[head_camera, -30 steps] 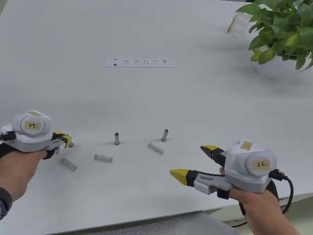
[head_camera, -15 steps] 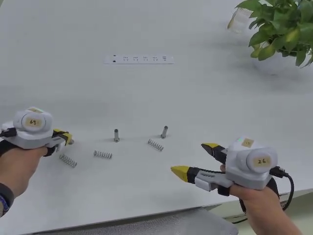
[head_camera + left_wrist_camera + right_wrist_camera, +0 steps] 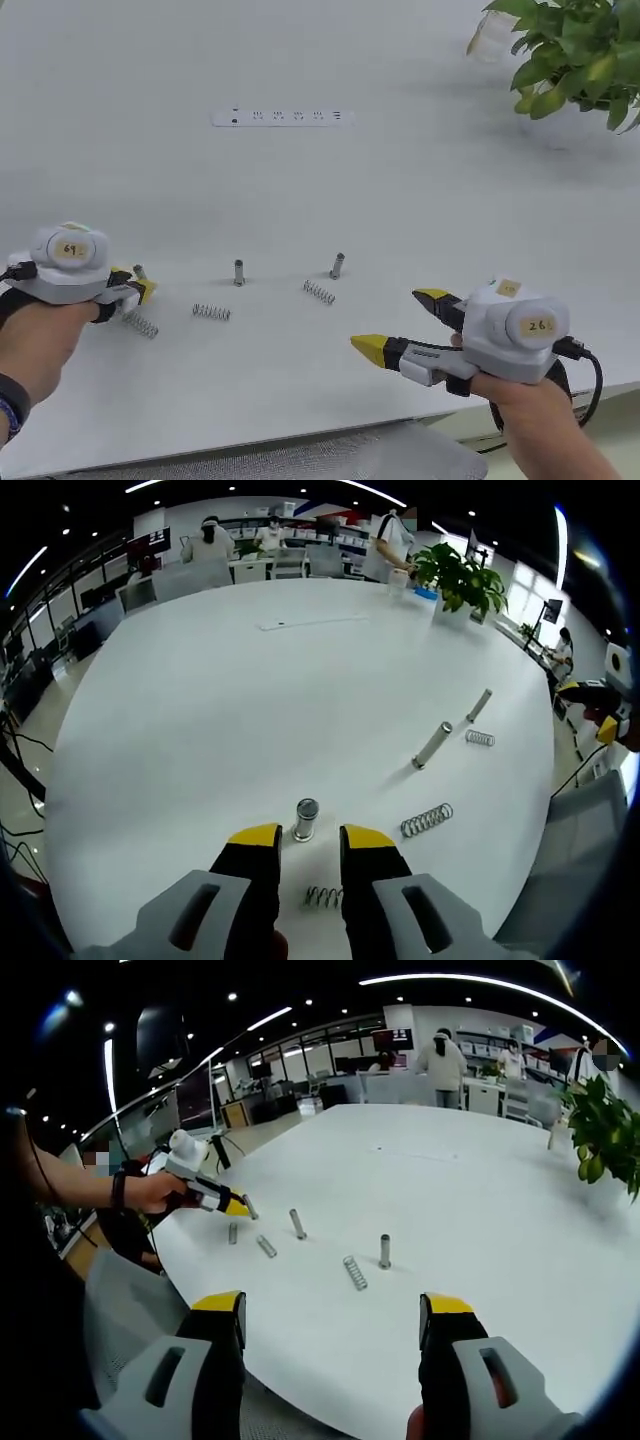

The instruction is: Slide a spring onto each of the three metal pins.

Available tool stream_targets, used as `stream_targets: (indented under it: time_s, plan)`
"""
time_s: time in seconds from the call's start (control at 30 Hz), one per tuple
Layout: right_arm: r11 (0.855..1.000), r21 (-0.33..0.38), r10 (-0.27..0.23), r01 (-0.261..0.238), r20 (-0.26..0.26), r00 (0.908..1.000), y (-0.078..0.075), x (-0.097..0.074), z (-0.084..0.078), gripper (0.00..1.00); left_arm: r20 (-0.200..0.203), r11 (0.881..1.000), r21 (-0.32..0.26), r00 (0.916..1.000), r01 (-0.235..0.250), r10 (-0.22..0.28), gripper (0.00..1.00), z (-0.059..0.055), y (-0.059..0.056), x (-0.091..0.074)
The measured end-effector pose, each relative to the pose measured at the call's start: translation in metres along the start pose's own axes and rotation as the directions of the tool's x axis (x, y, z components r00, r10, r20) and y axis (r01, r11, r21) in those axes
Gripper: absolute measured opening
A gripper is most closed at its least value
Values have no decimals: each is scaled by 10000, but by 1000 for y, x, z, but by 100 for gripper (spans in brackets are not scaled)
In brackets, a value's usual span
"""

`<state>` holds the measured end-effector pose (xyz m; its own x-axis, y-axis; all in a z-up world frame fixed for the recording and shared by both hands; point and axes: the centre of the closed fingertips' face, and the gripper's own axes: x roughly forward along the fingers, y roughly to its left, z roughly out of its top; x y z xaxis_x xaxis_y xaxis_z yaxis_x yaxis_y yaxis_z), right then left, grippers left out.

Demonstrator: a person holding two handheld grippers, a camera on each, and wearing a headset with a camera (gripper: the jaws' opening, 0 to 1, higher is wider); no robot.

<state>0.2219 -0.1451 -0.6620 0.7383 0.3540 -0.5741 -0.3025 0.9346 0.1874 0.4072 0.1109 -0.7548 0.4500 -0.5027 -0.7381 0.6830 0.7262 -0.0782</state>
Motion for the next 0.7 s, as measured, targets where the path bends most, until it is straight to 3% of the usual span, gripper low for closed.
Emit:
stream_targets:
  time_s: [0.27, 0.7]
  plan:
    - [10000, 28, 34, -34, 17, 10000, 0, 1, 0, 69, 44, 9987, -514, 10000, 40, -38, 24, -4, 2, -8]
    - [9999, 55, 100, -100, 59, 9999, 1, 2, -3, 69, 325, 9972, -679, 9989, -323, 346, 29, -9, 11, -32]
